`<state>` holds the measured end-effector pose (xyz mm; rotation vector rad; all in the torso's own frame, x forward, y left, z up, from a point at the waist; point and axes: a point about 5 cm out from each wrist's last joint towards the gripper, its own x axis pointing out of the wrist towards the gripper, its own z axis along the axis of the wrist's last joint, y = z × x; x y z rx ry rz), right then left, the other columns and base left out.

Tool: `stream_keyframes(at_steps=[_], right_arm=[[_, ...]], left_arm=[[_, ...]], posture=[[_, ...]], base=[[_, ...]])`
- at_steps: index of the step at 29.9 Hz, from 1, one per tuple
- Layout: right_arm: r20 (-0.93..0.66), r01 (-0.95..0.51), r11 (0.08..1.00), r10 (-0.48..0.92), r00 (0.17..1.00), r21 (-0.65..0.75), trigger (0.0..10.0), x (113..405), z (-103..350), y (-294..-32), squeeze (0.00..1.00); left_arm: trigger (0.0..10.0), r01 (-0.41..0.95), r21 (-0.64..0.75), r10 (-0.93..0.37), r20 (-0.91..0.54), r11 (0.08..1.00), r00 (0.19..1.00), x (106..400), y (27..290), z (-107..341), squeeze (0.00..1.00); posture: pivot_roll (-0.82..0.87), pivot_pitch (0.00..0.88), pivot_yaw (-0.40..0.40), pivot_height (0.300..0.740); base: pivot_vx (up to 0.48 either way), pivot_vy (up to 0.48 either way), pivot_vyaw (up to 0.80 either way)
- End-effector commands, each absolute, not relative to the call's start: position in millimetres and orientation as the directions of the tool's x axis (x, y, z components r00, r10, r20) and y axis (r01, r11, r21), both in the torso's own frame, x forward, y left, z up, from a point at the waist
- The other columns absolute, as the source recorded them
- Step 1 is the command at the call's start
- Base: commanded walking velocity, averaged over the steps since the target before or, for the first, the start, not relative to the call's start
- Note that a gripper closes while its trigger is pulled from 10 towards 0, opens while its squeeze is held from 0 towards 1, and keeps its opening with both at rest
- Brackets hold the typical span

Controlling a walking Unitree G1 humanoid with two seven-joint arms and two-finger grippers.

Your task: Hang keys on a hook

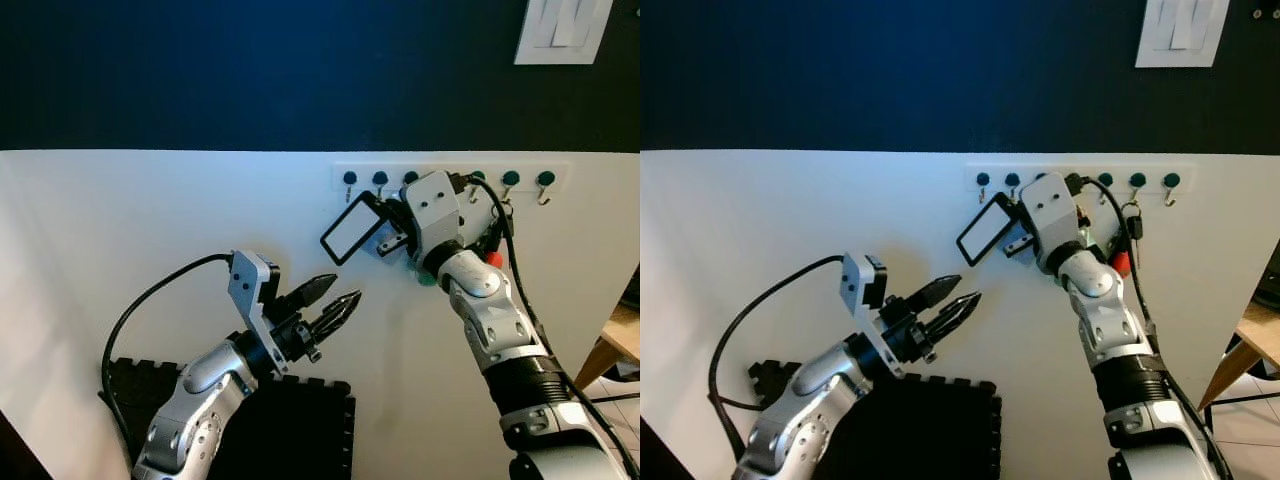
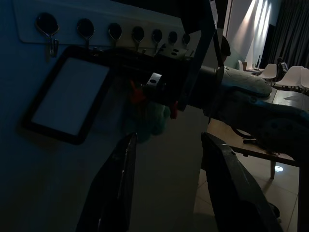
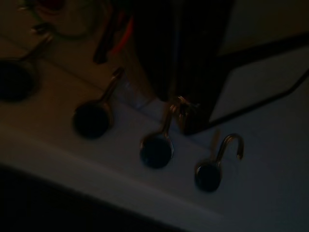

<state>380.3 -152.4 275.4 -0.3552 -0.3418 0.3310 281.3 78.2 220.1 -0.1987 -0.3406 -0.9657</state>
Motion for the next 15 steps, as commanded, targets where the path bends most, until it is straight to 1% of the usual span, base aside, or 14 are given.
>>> stream_keyframes(at_steps=[1, 11, 12, 13, 14, 15], right_arm=[[0.218, -0.284, 0.895, 0.371, 0.903, -0.344, 10.0, 383.0, 264.6, -151.7, 1.00], [0.233, -0.274, 0.902, 0.361, 0.903, -0.335, 10.0, 380.7, 262.7, -149.5, 1.00], [0.235, -0.271, 0.902, 0.359, 0.903, -0.337, 10.0, 380.3, 262.3, -149.0, 0.65], [0.235, -0.271, 0.902, 0.359, 0.903, -0.337, 10.0, 380.3, 262.3, -149.0, 0.65], [0.236, -0.268, 0.902, 0.357, 0.904, -0.339, 10.0, 379.9, 261.9, -148.5, 0.36], [0.241, -0.266, 0.902, 0.357, 0.903, -0.338, 10.0, 378.6, 261.0, -147.7, 0.00]], left_arm=[[10.0, 0.825, -0.007, -0.766, 0.368, 0.565, 0.528, 283.3, 78.4, 220.8, 0.00], [10.0, 0.827, -0.007, -0.768, 0.367, 0.563, 0.526, 282.9, 78.7, 220.4, 0.00], [10.0, 0.827, -0.007, -0.768, 0.367, 0.563, 0.525, 282.9, 78.8, 220.4, 0.00], [10.0, 0.827, -0.007, -0.768, 0.367, 0.563, 0.525, 282.9, 78.8, 220.4, 0.00], [10.0, 0.827, -0.007, -0.768, 0.367, 0.563, 0.525, 282.9, 78.9, 220.4, 0.00], [10.0, 0.827, -0.006, -0.768, 0.367, 0.562, 0.525, 282.9, 78.9, 220.4, 0.00]], posture=[[0.05, 0.017, 0.038, 0.740], [0.05, 0.013, 0.041, 0.740], [0.05, 0.012, 0.041, 0.740], [0.05, 0.012, 0.041, 0.740], [0.05, 0.010, 0.041, 0.740], [0.05, 0.010, 0.041, 0.740]], base=[[0.000, 0.000, 0.00], [0.000, 0.000, 0.00], [0.000, 0.000, 0.00], [0.000, 0.000, 0.00], [0.000, 0.000, 0.00], [0.000, 0.000, 0.00]])
